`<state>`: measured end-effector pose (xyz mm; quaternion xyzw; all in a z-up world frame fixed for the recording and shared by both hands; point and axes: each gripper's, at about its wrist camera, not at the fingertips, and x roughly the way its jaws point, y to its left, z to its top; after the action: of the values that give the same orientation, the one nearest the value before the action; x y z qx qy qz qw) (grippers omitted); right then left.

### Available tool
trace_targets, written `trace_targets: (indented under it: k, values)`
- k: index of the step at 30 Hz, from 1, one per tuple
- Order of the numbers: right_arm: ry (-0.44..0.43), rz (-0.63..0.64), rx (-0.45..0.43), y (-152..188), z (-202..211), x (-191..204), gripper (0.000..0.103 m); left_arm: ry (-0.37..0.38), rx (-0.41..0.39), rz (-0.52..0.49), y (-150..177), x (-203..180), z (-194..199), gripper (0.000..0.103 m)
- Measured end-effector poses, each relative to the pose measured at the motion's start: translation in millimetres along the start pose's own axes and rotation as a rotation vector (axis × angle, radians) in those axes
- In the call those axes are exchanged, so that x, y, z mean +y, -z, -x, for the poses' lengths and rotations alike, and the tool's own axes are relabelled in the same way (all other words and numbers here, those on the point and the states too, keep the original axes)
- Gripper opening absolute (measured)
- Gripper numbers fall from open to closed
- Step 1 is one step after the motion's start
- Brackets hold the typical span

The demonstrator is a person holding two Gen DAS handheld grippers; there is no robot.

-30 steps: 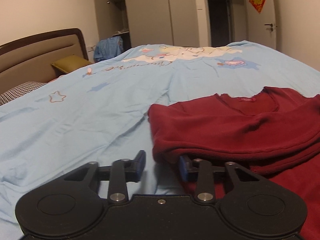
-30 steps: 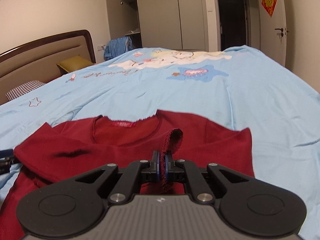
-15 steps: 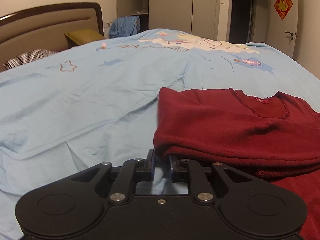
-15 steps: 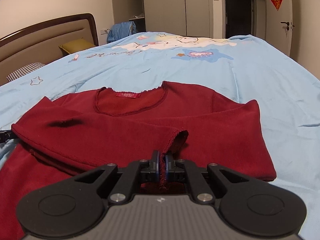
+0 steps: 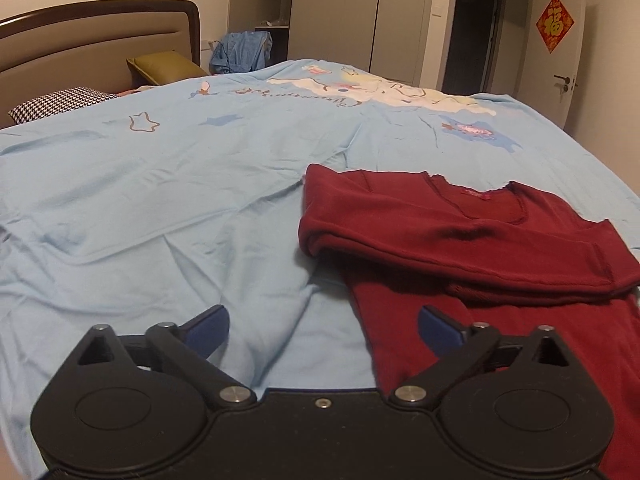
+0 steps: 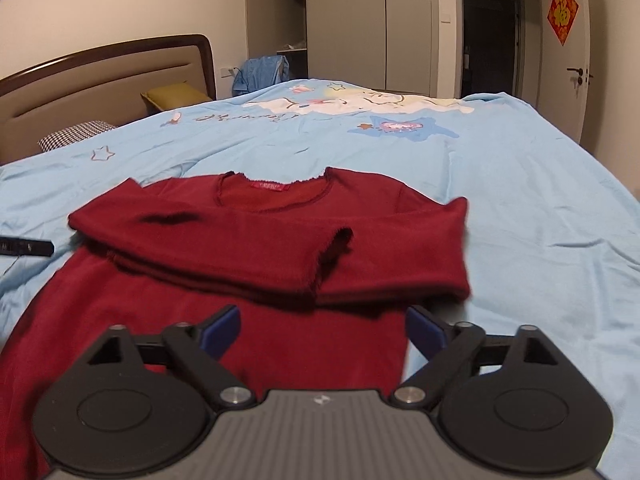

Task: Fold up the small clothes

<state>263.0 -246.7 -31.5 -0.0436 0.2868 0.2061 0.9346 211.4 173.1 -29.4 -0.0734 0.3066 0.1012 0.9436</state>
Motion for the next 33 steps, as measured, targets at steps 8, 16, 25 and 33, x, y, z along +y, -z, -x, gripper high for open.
trace_targets:
  k: [8,16,25,33]
  values:
    - [0.023,0.000,0.059,57.2,70.6,-11.4,0.103,0.046,0.041,-0.033,44.9,-7.4,53.0,0.102]
    - [0.013,0.066,0.110,91.7,119.2,-6.5,0.103,0.057,0.108,-0.039,88.2,-14.7,85.0,0.102]
    - [0.011,0.444,0.142,123.6,150.1,35.2,0.103,0.088,0.084,-0.085,102.4,-34.2,114.4,0.102]
    - [-0.040,0.758,0.146,147.1,136.6,80.2,0.098,0.147,0.046,-0.130,101.8,-59.8,129.3,0.102]
